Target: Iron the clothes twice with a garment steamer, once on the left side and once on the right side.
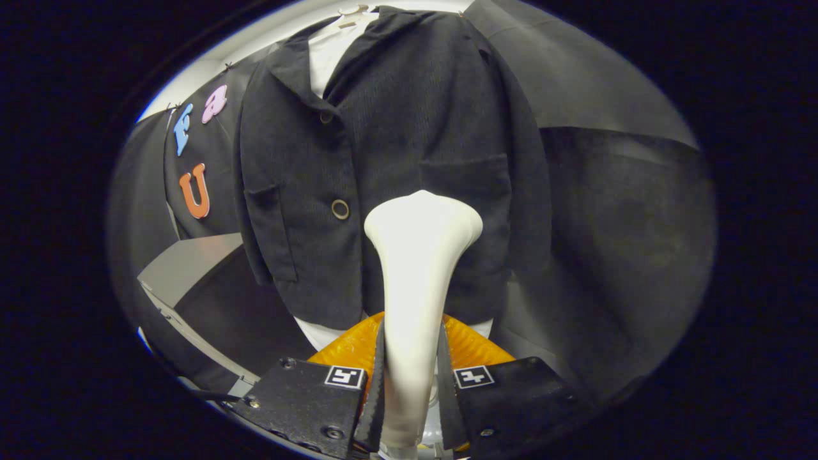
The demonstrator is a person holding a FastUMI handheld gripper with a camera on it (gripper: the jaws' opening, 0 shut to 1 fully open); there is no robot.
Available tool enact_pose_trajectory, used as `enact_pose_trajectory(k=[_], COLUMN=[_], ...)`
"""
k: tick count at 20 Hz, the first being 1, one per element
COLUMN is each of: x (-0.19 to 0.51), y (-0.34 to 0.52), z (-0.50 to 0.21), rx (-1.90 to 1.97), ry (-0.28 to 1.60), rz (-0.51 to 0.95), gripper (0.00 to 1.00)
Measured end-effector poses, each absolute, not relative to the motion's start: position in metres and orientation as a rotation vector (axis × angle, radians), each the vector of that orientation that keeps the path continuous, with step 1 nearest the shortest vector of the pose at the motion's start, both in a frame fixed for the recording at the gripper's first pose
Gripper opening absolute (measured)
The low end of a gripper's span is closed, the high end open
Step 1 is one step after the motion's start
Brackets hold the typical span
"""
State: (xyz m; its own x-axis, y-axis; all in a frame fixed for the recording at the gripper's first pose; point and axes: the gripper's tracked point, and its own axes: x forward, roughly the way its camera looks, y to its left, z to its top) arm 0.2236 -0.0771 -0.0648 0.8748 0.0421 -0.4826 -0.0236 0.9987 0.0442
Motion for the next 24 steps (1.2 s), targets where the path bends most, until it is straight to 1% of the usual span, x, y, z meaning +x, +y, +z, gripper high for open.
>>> enact_pose_trajectory(k=[6,12,18,22,24], x=[0.218,0.215,0.204,0.197,0.193], y=[-0.081,-0.078,-0.071,-0.059,-0.049], z=[-0.11,-0.132,-0.172,-0.172,-0.153], rx=[0.061,0.069,0.079,0.08,0.067], ry=[0.583,0.635,0.705,0.692,0.655], rz=[0.007,-0.003,-0.018,-0.028,-0.022], gripper=[0.38,0.38,0.38,0.38,0.38])
